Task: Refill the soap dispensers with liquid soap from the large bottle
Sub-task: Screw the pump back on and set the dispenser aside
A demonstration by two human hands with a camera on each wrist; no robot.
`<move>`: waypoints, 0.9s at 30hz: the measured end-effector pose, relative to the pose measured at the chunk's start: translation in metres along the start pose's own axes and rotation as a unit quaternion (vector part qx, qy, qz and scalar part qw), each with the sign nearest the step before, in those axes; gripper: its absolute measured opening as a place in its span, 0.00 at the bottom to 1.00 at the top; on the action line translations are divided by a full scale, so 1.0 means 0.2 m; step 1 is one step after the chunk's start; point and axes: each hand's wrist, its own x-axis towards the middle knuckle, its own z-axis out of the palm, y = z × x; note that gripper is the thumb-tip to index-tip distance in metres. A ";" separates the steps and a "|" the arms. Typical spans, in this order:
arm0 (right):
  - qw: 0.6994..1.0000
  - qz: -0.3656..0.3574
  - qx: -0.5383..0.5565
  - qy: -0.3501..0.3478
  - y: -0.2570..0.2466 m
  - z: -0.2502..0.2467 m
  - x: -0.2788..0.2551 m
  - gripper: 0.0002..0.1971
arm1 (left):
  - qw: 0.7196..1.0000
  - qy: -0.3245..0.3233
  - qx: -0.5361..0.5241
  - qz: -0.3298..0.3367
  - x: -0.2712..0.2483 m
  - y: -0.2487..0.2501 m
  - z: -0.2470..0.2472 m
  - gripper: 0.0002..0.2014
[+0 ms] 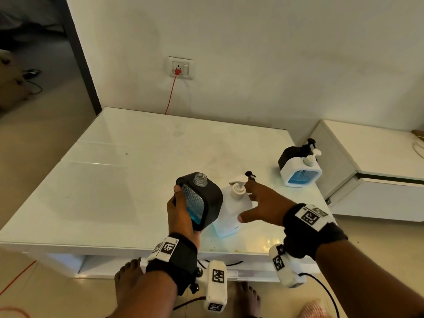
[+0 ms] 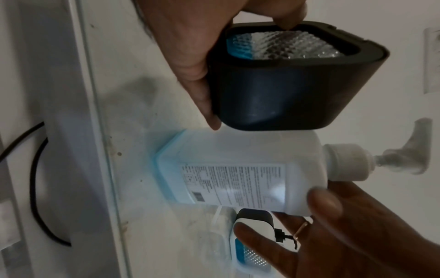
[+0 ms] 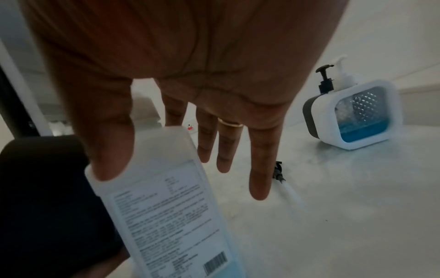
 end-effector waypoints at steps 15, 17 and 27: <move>0.987 0.008 -0.075 0.138 -0.12 -0.10 0.38 0.41 | 0.998 0.010 -0.065 0.014 0.04 0.00 0.00 0.41; 0.987 0.003 -0.089 0.133 -0.12 -0.11 0.41 0.42 | 0.997 0.012 -0.070 0.013 0.06 0.00 0.00 0.43; 0.952 -0.002 0.006 0.306 -0.12 -0.03 0.12 0.20 | 0.997 0.009 -0.066 0.043 0.05 -0.04 0.02 0.42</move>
